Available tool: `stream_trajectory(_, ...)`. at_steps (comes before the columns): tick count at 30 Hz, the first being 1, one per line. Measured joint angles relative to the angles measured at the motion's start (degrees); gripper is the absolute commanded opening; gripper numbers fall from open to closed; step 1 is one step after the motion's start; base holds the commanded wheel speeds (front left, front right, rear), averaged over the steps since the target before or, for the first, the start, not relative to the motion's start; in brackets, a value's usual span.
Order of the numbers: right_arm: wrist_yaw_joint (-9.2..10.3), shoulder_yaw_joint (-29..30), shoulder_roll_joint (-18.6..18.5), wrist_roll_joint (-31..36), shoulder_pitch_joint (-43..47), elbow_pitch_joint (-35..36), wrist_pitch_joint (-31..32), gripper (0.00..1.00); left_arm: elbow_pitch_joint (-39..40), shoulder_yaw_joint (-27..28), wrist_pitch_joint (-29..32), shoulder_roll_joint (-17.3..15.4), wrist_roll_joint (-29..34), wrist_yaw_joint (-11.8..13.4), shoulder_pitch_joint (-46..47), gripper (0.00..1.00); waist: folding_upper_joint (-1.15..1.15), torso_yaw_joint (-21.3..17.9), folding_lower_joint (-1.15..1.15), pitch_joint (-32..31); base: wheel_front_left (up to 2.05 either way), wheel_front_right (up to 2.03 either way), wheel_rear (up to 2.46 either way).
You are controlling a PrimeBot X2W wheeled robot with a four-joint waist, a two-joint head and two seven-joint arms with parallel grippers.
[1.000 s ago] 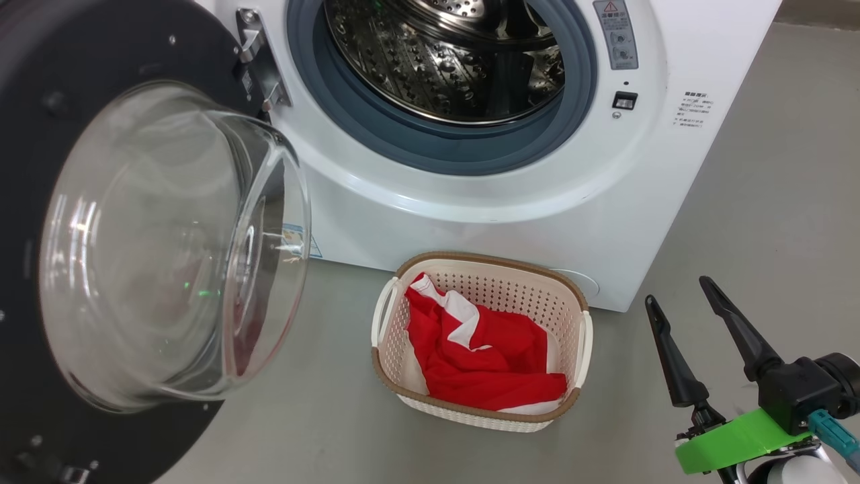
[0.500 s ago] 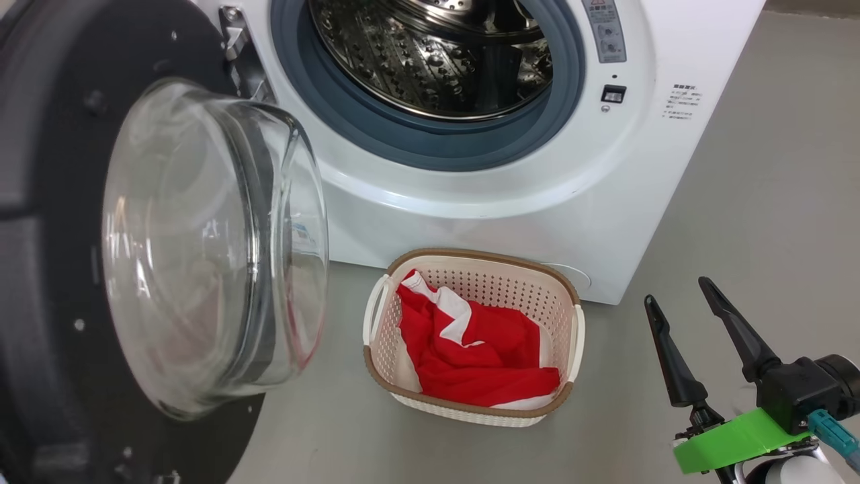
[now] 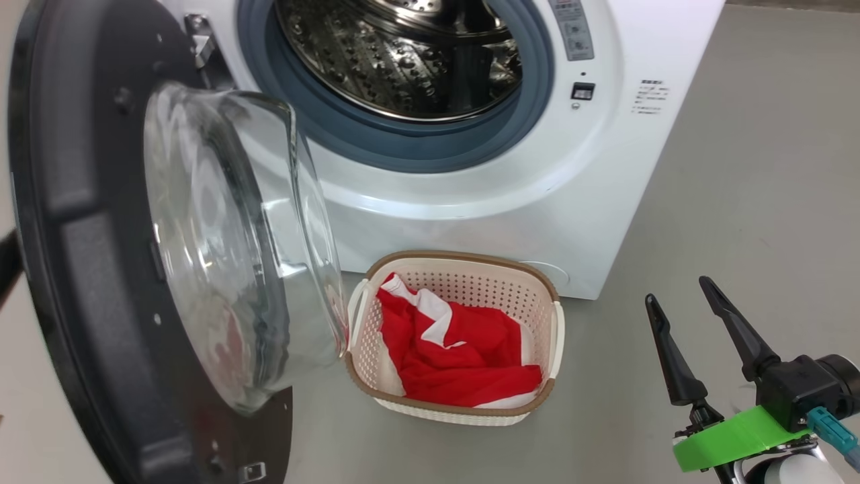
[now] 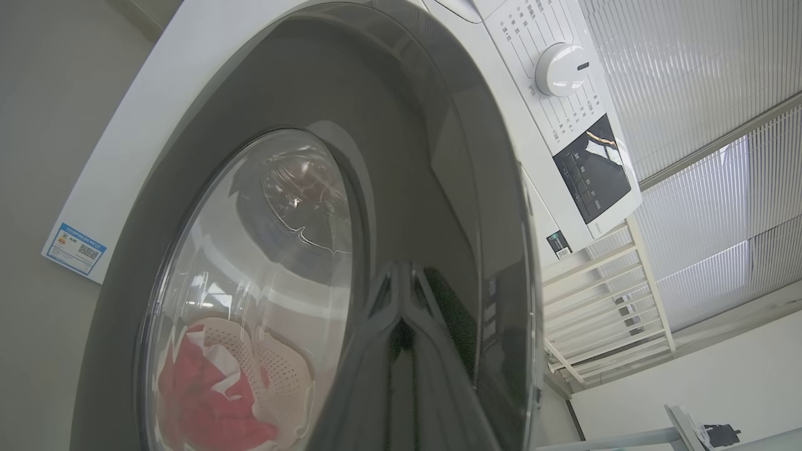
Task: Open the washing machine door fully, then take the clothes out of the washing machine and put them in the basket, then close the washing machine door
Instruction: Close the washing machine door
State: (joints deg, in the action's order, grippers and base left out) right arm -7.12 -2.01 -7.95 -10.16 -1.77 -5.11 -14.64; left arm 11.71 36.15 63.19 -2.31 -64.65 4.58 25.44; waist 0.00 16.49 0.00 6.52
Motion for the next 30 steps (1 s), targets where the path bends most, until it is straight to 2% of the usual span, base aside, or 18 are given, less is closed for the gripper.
stream_trajectory(21,0.00,-0.1,1.0,0.0,0.1,-0.4,0.0,1.00,1.8,-6.8,-3.0,0.7,-4.1,1.0,-5.9,0.00,0.00,-5.6,0.00,-2.0,0.00,0.00,0.00)
stream_trajectory(30,0.00,-0.1,1.0,0.0,0.1,-0.4,0.0,1.00,2.8,-8.2,-4.9,0.9,-5.0,1.5,-6.8,0.00,0.00,-6.7,0.00,-1.8,0.00,0.00,0.00)
